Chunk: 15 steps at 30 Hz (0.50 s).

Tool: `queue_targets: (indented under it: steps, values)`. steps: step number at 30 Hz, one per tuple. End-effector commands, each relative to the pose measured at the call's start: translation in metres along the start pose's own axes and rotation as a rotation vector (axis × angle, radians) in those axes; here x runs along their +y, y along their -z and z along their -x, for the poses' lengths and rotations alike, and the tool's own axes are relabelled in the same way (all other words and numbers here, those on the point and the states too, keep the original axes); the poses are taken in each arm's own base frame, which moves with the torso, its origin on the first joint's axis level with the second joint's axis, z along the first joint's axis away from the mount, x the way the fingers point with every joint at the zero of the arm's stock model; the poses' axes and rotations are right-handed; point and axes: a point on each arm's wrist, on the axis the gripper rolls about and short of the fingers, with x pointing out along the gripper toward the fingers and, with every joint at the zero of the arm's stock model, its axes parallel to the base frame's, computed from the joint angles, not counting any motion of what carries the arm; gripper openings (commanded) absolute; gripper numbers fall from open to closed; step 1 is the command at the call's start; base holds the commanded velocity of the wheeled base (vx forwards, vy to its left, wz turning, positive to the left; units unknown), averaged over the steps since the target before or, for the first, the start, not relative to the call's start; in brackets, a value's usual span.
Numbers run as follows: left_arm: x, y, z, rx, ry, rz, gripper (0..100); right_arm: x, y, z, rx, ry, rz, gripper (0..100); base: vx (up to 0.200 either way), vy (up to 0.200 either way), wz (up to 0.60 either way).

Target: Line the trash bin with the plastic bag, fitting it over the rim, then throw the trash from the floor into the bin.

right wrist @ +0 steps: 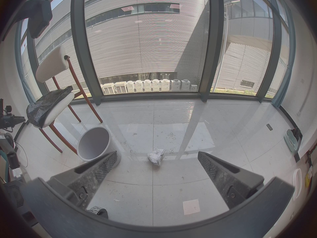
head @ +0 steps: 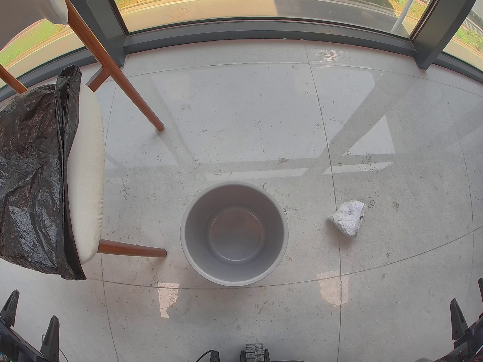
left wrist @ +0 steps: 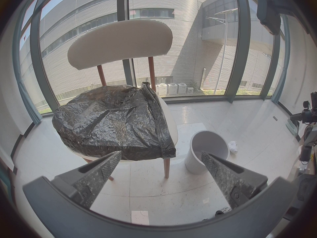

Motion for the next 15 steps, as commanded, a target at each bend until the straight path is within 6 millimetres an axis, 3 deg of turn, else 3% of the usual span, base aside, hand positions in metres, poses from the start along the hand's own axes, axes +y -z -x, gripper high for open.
queue_targets:
  steps: [1,8,15]
  values:
    - [0.000,0.003,0.001,-0.012,0.009,0.005,100,0.000,0.005,-0.001,0.007,0.000,-0.002,100,0.000,0.000,0.00]
    - [-0.002,-0.013,0.003,-0.129,0.089,0.002,100,0.000,0.005,-0.001,0.006,0.000,-0.007,100,0.000,0.000,0.00]
    - [-0.001,-0.027,0.004,-0.141,0.121,0.005,100,0.000,0.005,-0.001,0.006,0.011,-0.011,100,0.000,0.000,0.00]
